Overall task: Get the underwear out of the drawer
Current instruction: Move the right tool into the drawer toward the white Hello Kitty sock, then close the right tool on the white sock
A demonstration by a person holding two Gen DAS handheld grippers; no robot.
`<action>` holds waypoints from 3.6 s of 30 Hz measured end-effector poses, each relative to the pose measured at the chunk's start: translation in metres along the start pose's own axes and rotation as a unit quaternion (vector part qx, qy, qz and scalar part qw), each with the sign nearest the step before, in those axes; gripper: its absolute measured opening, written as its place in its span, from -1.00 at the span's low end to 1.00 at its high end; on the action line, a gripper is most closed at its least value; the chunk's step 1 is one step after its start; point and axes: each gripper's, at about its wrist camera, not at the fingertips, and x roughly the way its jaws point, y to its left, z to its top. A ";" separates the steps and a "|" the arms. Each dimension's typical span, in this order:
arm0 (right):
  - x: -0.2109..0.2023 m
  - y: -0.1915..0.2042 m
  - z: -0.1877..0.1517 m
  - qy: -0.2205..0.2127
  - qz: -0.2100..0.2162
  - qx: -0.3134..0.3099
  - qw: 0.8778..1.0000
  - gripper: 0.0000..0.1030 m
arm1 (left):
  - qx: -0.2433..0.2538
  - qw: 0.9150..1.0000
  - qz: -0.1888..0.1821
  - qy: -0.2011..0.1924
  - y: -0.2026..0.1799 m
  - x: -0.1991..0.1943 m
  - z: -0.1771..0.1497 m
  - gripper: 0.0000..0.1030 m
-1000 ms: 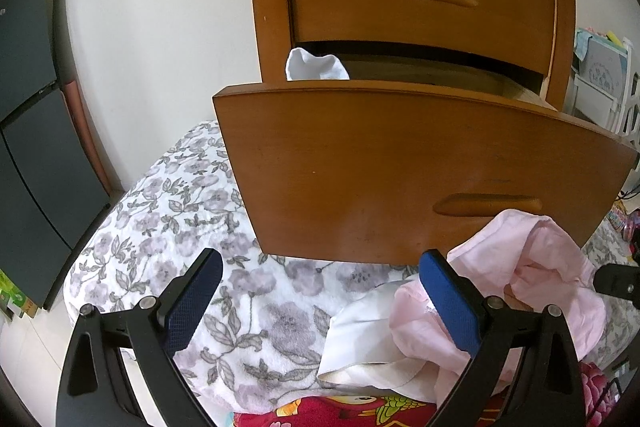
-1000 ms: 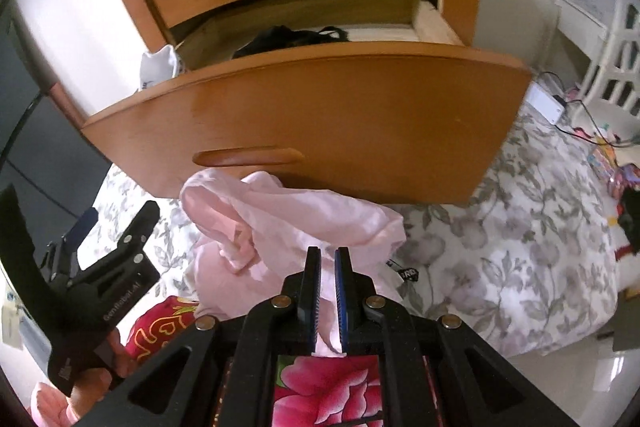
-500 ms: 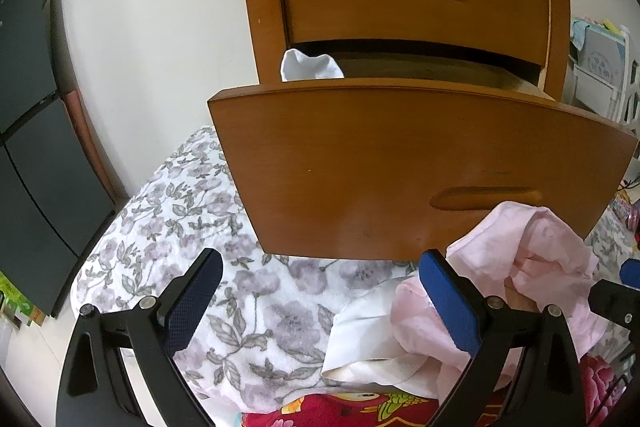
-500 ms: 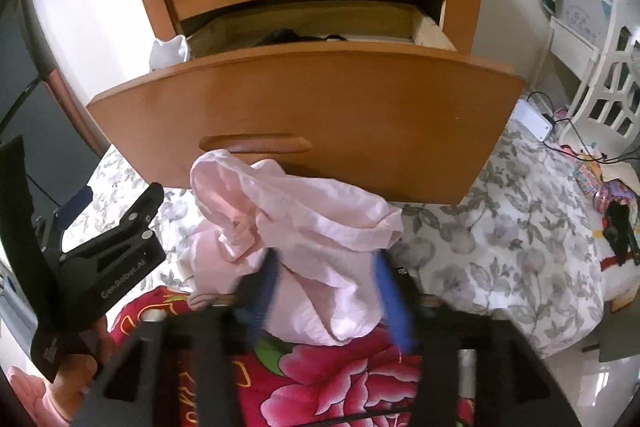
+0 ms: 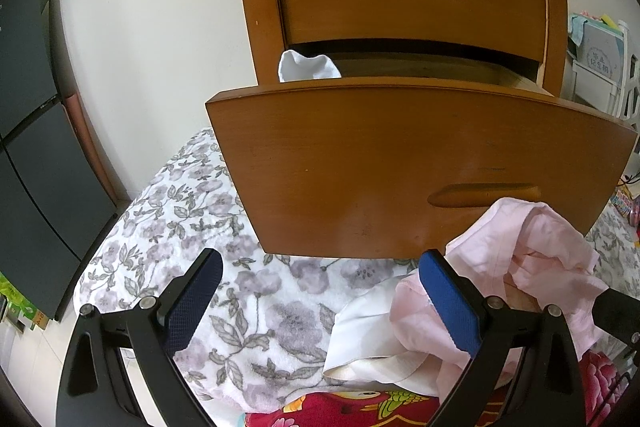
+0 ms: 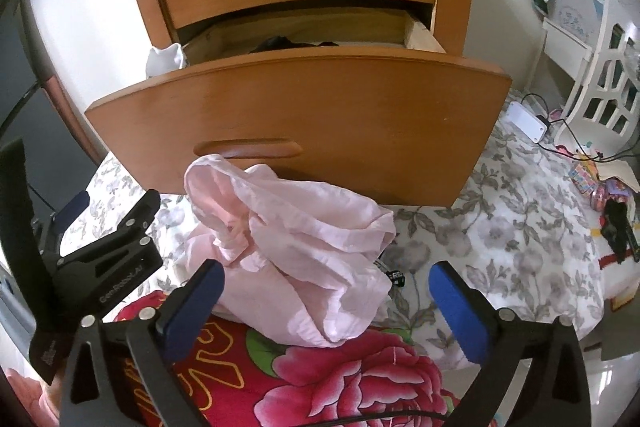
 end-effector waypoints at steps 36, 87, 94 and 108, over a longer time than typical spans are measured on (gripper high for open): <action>-0.011 -0.006 0.008 -0.051 0.034 0.010 0.998 1.00 | -0.029 0.999 -0.009 0.011 0.011 0.001 0.002 0.92; 0.085 0.114 0.215 0.096 0.135 -0.155 0.974 0.92 | -0.061 0.996 -0.044 0.040 0.025 0.017 0.001 0.92; 0.114 0.139 0.220 0.120 0.151 -0.166 0.967 0.54 | -0.064 0.996 -0.052 0.047 0.026 0.020 0.002 0.92; 0.158 0.154 0.218 0.175 0.111 -0.135 0.969 -0.44 | -0.070 0.993 -0.065 0.065 0.028 0.029 0.000 0.92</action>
